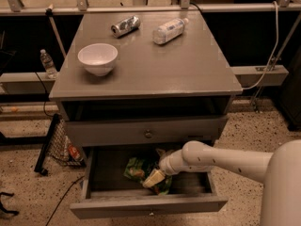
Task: Pick green rice chip bag from middle drawer and place on counter
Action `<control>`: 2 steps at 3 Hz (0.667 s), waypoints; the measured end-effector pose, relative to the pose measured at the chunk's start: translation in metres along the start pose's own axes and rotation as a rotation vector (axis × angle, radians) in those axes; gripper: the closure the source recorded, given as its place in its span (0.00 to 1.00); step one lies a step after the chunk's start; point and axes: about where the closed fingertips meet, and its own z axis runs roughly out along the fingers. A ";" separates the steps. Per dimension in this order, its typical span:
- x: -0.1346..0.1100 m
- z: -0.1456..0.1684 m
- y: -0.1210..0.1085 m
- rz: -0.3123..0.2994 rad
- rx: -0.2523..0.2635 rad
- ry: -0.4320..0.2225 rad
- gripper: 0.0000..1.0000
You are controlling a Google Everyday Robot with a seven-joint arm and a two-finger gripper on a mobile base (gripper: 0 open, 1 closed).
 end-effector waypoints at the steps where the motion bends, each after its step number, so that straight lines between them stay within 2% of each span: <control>1: 0.004 0.009 -0.002 0.009 0.007 0.007 0.00; 2: 0.010 0.016 -0.004 0.024 0.006 0.012 0.18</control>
Offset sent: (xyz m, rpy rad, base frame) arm 0.0078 -0.0011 -0.0273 -0.0102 0.0268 -0.0379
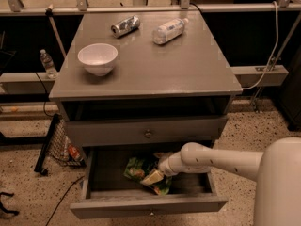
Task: Pick green rice chip bag from middle drawer and place on counter
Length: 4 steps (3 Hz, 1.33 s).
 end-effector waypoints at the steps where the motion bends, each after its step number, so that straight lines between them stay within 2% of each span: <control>1: 0.005 0.003 0.000 0.015 -0.004 0.003 0.40; 3: 0.004 0.006 0.003 0.014 -0.011 0.002 0.88; 4: 0.004 0.005 0.003 0.013 -0.011 0.002 1.00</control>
Offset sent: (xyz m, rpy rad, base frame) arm -0.0005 -0.0010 -0.0051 0.0023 0.0124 -0.0070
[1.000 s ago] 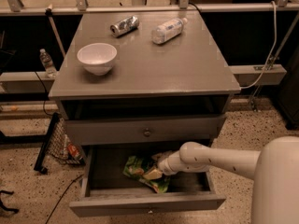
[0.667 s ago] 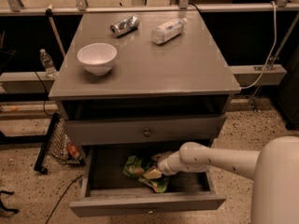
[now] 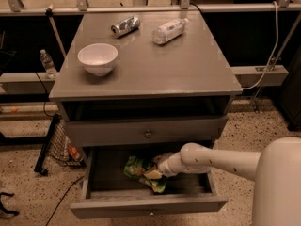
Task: Pick green rice chip bag from middle drawer and place on counter
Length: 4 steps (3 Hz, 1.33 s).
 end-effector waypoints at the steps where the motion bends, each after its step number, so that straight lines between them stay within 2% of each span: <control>1: 0.000 0.000 0.000 0.000 0.000 0.000 1.00; 4: -0.001 0.000 0.000 0.000 0.000 0.000 1.00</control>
Offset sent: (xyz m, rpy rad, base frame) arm -0.0332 -0.0194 0.0894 -0.1708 -0.1532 0.0100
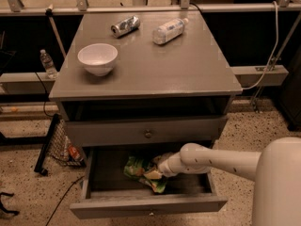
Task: Pick green rice chip bag from middle drawer and place on counter
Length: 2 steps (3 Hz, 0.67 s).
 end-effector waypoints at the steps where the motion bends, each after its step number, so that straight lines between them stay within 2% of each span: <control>1: 0.000 0.000 0.000 0.000 0.000 0.000 1.00; 2: 0.000 0.000 0.000 0.000 0.000 0.000 1.00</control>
Offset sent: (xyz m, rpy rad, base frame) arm -0.0198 0.0096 0.0861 -0.0676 -0.2284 0.0496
